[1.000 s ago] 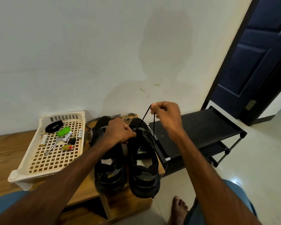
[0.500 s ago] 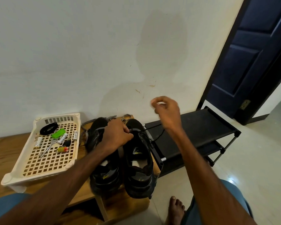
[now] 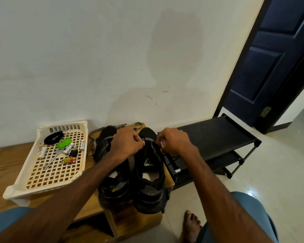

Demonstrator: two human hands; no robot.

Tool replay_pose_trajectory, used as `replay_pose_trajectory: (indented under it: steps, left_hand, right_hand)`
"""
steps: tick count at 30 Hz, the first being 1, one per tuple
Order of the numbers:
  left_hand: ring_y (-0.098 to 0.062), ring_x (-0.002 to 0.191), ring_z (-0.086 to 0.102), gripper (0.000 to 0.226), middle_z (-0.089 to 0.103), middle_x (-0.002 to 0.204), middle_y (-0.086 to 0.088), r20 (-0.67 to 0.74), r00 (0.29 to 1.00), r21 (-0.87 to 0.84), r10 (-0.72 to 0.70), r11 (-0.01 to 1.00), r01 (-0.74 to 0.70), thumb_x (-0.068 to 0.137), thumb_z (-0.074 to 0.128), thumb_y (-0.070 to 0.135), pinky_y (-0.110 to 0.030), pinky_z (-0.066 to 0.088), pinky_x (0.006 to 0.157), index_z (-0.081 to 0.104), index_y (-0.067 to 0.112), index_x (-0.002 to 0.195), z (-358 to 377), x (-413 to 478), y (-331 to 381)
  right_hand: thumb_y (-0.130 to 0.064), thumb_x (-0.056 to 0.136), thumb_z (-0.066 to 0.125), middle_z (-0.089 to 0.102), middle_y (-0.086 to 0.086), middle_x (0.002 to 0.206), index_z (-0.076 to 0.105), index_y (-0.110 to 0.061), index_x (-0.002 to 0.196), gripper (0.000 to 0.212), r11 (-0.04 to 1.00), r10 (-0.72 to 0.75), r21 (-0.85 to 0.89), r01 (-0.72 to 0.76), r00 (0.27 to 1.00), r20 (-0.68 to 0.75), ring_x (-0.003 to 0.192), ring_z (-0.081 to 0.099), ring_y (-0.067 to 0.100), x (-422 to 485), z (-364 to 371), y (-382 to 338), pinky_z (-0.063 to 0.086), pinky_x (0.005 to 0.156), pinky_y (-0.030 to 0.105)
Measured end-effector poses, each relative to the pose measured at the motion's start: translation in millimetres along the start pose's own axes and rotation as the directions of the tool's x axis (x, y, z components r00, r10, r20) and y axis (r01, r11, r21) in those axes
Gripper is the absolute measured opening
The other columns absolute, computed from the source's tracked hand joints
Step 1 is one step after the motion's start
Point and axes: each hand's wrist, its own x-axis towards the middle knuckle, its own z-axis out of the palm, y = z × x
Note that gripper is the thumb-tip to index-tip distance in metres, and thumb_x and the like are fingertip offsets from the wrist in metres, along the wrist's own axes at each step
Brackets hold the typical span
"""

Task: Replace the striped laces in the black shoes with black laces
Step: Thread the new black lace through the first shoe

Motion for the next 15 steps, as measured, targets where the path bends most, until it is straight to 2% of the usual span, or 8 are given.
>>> replay_pose_trajectory:
  steps: [2,5,7,9,10,11,13,15]
  left_hand:
    - [-0.005,0.046,0.064,0.021,0.071,0.059,0.004,0.031,0.999,-0.074,-0.042,0.996,0.044,0.092,0.074,0.028,-0.020,0.056,0.058,0.078,0.018,0.073,-2,3,-2]
    - [-0.003,0.043,0.057,0.027,0.077,0.072,0.003,0.066,0.992,-0.343,-0.107,0.931,0.123,0.100,0.063,0.028,-0.021,0.048,0.050,0.074,0.010,0.083,-17,10,2]
    - [-0.001,0.042,0.052,0.035,0.077,0.073,0.005,-0.014,0.995,-0.459,-0.096,0.885,0.079,0.103,0.056,0.033,-0.023,0.046,0.056,0.072,0.010,0.082,-35,13,8]
    - [0.000,0.046,0.052,0.040,0.073,0.068,0.005,-0.114,0.990,-0.539,-0.081,0.842,0.007,0.104,0.054,0.035,-0.024,0.044,0.058,0.073,0.010,0.078,-55,13,15]
    - [-0.001,0.048,0.052,0.040,0.069,0.066,0.006,-0.144,0.987,-0.582,-0.072,0.813,-0.025,0.104,0.055,0.035,-0.021,0.043,0.055,0.074,0.010,0.079,-67,12,22]
    - [-0.001,0.049,0.051,0.038,0.066,0.064,0.008,-0.159,0.985,-0.623,-0.060,0.781,-0.054,0.104,0.056,0.035,-0.018,0.041,0.052,0.074,0.011,0.081,-79,12,30]
    - [0.001,0.051,0.050,0.033,0.064,0.064,0.011,-0.187,0.982,-0.659,-0.004,0.742,-0.122,0.103,0.058,0.033,-0.014,0.039,0.049,0.077,0.014,0.085,-103,14,52]
    - [0.003,0.060,0.056,0.030,0.068,0.069,0.012,-0.209,0.975,-0.610,0.074,0.770,-0.189,0.103,0.058,0.033,-0.015,0.043,0.060,0.079,0.017,0.087,-130,20,76]
  right_hand:
    - [-0.018,0.088,0.078,0.071,-0.003,0.106,0.075,-0.030,0.102,0.019,1.000,0.016,0.020,-0.016,1.000,0.000,0.097,0.067,0.019,2,2,1,0.050,0.083,0.033]
    - [-0.023,0.094,0.072,0.075,-0.002,0.100,0.077,-0.021,0.097,0.006,0.972,0.048,0.232,-0.026,0.995,-0.090,0.094,0.070,0.017,3,-1,5,0.058,0.089,0.038]
    - [-0.024,0.102,0.060,0.076,0.002,0.097,0.078,-0.013,0.102,0.020,0.897,0.062,0.440,0.031,0.979,-0.194,0.088,0.070,0.012,2,-10,5,0.059,0.083,0.034]
    - [-0.016,0.107,0.048,0.076,0.003,0.094,0.075,-0.009,0.112,0.028,0.805,0.048,0.586,0.089,0.976,-0.213,0.077,0.065,-0.001,-3,-23,0,0.051,0.073,0.022]
    - [-0.011,0.107,0.045,0.075,0.002,0.090,0.074,-0.009,0.114,0.029,0.763,0.033,0.635,0.118,0.975,-0.221,0.070,0.061,-0.002,-5,-33,-3,0.046,0.068,0.020]
    - [-0.007,0.107,0.044,0.074,0.003,0.087,0.073,-0.008,0.115,0.030,0.720,0.018,0.677,0.152,0.971,-0.238,0.066,0.059,0.001,-9,-44,-8,0.045,0.065,0.022]
    - [-0.005,0.107,0.045,0.076,0.005,0.085,0.071,-0.006,0.116,0.028,0.643,0.003,0.726,0.244,0.947,-0.321,0.069,0.065,0.012,-15,-80,-20,0.052,0.064,0.029]
    - [-0.007,0.108,0.045,0.079,0.006,0.088,0.070,-0.003,0.115,0.026,0.646,-0.004,0.675,0.357,0.885,-0.465,0.078,0.074,0.016,-19,-127,-34,0.059,0.073,0.029]
